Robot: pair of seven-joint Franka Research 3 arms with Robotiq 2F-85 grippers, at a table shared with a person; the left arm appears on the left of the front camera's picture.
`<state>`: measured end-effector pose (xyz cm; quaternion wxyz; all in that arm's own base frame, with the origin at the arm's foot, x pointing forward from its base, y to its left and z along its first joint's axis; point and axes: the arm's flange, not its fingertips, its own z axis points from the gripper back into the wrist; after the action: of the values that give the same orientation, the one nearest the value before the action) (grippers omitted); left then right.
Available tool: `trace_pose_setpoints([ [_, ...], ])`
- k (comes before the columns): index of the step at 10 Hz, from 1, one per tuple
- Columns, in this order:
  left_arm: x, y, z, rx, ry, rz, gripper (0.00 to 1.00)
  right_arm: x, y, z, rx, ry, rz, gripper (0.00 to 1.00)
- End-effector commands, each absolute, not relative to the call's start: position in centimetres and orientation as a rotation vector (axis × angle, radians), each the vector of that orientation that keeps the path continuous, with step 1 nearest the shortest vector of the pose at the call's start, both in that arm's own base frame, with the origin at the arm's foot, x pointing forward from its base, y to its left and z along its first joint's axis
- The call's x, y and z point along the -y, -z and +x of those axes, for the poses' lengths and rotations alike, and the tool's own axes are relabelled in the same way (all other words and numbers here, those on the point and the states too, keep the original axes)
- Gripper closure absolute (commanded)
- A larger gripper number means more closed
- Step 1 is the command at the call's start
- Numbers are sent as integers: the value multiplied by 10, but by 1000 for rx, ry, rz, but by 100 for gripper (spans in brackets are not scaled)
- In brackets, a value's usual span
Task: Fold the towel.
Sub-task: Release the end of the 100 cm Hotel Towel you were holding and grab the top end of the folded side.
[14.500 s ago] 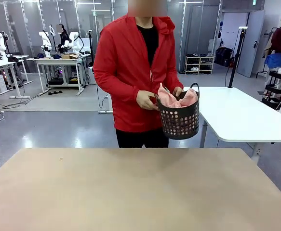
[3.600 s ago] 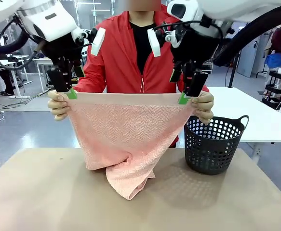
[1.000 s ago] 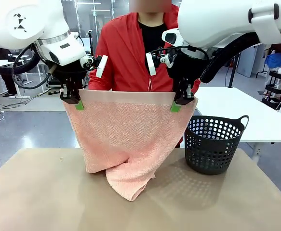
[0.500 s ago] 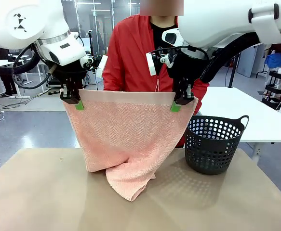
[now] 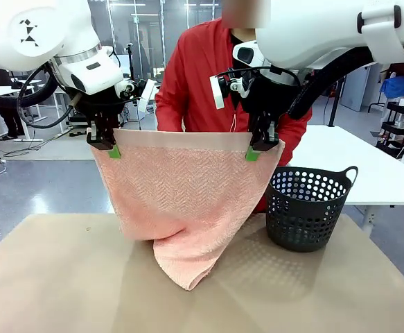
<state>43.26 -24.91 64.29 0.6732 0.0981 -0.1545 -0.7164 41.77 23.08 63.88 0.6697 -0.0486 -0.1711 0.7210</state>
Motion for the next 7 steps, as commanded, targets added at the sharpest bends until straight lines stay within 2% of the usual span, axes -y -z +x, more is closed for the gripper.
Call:
trace_pose_setpoints([
  [1,249,-645,433,343,1612,220,100,-230,-640,418,391,-1624,-117,100],
  [7,249,-645,433,343,1612,220,100,-230,-640,418,391,-1624,-117,100],
])
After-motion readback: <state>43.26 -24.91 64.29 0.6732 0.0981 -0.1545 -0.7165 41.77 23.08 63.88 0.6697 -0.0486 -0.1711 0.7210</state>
